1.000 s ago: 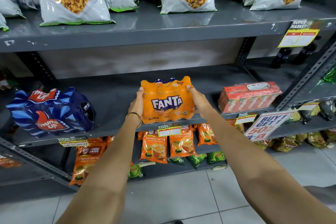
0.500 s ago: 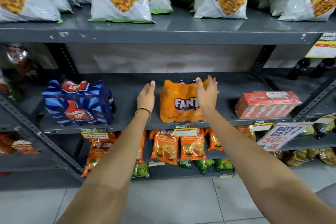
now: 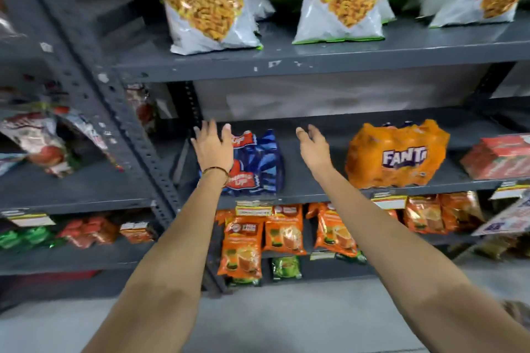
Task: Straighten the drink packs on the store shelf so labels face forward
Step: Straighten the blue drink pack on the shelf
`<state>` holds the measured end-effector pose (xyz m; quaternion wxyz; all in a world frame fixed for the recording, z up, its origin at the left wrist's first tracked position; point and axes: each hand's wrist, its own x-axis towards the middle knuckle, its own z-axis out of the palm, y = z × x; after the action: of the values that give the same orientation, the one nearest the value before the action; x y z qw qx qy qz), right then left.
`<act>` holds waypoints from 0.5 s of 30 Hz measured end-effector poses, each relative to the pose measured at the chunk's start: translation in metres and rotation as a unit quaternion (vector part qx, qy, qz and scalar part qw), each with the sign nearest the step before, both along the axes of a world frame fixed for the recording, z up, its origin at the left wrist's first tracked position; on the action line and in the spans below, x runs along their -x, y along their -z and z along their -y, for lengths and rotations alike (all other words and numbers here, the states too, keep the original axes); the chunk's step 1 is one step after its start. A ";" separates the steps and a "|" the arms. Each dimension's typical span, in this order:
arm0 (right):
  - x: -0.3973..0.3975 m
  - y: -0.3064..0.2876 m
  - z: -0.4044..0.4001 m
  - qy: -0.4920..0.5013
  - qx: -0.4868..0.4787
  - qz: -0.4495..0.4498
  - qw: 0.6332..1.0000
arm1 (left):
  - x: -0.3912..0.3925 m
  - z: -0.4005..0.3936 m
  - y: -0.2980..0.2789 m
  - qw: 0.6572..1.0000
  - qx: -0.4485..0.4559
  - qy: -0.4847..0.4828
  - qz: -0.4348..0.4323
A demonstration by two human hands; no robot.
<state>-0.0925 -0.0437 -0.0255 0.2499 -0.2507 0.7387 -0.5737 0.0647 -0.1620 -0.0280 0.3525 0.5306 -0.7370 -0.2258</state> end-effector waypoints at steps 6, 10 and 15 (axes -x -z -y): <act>-0.035 0.006 0.038 -0.075 -0.085 0.054 0.992 | -0.042 0.032 0.019 0.974 -0.215 0.018 -0.073; -0.037 0.019 0.045 -0.087 -0.108 0.066 0.988 | -0.044 0.034 0.024 0.964 -0.238 0.037 -0.112; -0.036 0.025 0.043 -0.104 -0.117 0.021 0.987 | -0.041 0.039 0.032 0.963 -0.245 0.016 -0.113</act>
<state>-0.0561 -0.0862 -0.0508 0.3512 -0.2830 0.7652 -0.4593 0.1061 -0.2014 -0.0601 0.2894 0.5602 -0.6228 -0.4633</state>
